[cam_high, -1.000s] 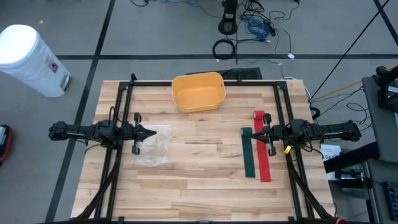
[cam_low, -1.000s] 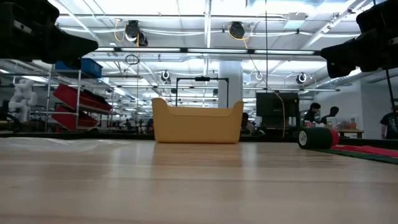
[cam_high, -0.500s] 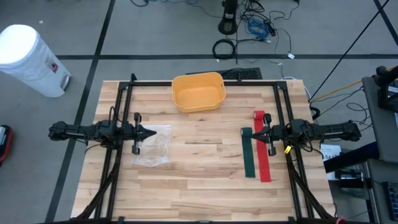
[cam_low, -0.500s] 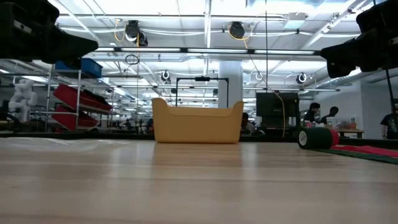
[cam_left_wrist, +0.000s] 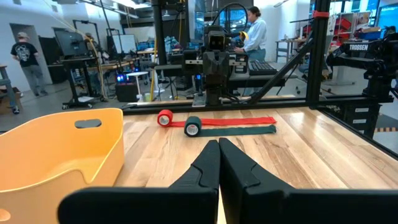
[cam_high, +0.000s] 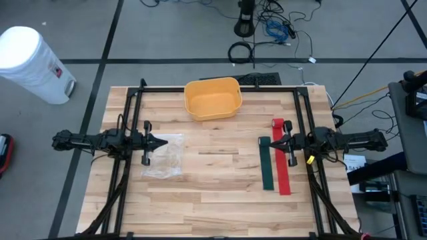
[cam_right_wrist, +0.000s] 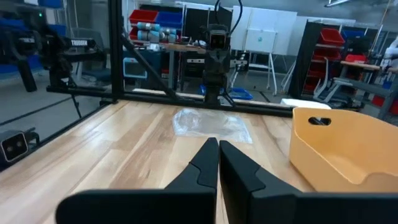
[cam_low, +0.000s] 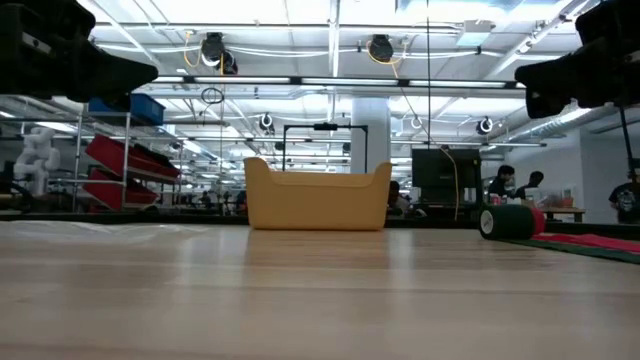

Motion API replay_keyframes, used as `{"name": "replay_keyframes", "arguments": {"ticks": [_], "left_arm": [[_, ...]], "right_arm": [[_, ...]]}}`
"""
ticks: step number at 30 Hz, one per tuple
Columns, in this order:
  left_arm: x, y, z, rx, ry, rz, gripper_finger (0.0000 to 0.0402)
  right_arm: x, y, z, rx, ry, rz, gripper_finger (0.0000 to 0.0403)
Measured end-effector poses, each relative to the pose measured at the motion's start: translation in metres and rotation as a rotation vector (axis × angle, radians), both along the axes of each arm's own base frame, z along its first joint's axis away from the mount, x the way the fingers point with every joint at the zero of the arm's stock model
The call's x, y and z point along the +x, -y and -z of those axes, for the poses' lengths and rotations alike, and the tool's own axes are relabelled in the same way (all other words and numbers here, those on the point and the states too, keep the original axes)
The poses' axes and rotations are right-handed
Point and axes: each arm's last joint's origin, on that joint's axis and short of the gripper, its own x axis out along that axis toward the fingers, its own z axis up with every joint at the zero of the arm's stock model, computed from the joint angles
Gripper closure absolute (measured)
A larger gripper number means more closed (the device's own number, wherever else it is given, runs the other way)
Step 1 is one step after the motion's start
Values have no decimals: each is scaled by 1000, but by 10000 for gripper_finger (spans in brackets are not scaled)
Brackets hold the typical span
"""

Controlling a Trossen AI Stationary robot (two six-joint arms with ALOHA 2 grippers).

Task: Roll bandage
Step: Roll the green bandage

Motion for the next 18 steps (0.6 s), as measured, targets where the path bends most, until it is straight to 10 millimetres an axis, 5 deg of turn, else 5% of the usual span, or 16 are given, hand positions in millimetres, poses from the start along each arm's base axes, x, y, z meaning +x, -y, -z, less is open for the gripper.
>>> {"name": "replay_keyframes", "arguments": {"ticks": [5,18], "left_arm": [[0,0,0,0,0,0,401],[0,0,0,0,0,0,401]], "right_arm": [[-6,3,-28,-1,50,77,403],[-29,6,-161,45,122,106,403]]}}
